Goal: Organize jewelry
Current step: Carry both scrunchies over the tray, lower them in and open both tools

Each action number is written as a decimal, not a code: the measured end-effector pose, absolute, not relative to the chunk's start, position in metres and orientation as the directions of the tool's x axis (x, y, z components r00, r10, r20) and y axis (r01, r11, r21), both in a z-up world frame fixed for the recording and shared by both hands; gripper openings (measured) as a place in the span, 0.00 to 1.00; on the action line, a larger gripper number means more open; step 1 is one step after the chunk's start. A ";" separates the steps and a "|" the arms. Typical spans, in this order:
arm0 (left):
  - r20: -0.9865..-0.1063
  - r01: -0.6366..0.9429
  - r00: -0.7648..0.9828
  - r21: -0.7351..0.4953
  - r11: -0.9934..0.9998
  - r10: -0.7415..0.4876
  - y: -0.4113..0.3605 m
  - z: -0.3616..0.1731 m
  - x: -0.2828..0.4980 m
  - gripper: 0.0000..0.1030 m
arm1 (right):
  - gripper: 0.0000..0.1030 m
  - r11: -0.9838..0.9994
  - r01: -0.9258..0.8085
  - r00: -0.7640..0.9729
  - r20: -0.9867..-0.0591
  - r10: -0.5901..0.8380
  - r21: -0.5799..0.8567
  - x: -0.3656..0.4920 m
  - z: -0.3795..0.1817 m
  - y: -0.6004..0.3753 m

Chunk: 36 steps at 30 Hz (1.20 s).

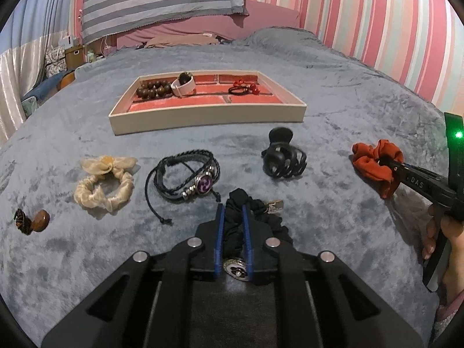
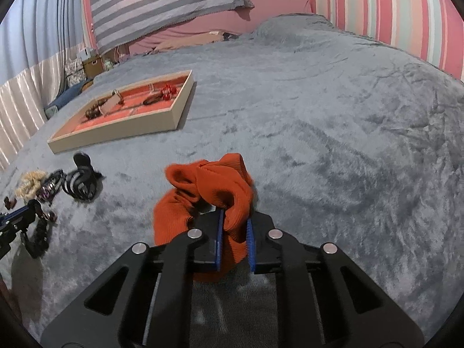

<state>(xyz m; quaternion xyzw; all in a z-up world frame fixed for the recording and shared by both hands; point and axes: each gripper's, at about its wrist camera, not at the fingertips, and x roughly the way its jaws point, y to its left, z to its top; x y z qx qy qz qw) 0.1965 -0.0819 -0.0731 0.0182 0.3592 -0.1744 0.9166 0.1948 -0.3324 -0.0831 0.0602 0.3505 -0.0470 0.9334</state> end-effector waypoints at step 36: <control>-0.584 0.254 0.766 -0.110 0.961 -0.270 -0.034 0.002 0.394 0.12 | 0.13 0.995 -0.019 0.817 -0.573 0.069 0.094 0.391 -0.009 -0.235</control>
